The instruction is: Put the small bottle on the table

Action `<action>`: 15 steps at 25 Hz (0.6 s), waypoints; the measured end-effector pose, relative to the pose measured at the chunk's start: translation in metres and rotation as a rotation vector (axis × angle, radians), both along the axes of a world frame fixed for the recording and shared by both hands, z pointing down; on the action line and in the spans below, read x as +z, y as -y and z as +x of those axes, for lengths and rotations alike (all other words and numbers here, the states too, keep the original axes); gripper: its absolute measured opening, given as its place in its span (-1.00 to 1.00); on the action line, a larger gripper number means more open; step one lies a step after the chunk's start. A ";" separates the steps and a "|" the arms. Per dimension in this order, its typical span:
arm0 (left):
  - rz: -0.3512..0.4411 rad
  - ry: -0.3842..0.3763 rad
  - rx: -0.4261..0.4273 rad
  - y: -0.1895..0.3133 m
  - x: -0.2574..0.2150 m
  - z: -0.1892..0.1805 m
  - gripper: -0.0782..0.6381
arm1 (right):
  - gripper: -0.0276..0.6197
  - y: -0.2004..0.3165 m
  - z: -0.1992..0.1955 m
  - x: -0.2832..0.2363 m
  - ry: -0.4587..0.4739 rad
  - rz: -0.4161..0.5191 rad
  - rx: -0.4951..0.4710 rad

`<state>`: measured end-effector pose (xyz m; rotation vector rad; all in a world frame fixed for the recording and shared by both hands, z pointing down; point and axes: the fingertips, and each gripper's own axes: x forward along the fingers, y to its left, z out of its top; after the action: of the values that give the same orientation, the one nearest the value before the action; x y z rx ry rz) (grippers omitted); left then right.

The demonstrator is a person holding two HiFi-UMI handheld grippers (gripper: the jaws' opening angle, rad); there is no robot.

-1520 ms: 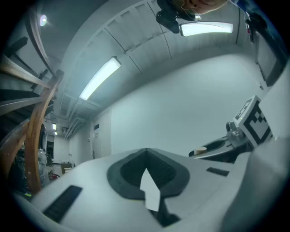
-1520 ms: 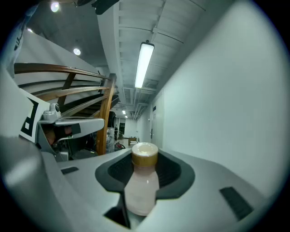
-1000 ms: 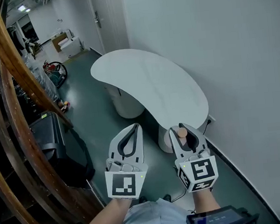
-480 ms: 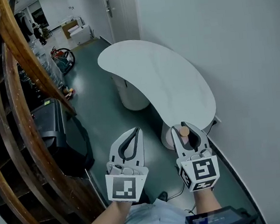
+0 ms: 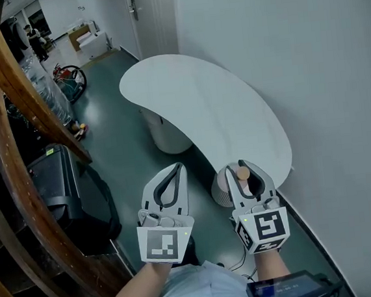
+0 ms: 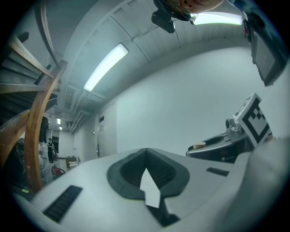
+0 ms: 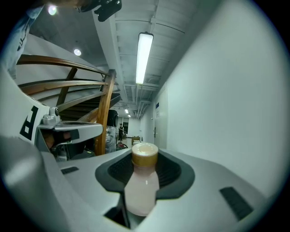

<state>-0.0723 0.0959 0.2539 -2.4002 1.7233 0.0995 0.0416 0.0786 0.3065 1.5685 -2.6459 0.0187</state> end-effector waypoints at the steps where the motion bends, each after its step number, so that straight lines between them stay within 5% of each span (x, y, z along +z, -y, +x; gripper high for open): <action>1: 0.002 0.000 0.005 0.010 -0.001 -0.004 -0.78 | -0.54 0.009 -0.003 -0.002 0.000 0.004 0.007; 15: -0.010 0.000 0.092 0.087 0.001 -0.010 -0.78 | -0.54 0.083 -0.011 -0.008 -0.017 0.003 0.089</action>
<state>-0.0821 0.0084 0.2552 -2.4866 1.6166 0.1046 0.0311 -0.0041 0.2984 1.6790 -2.5624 0.0054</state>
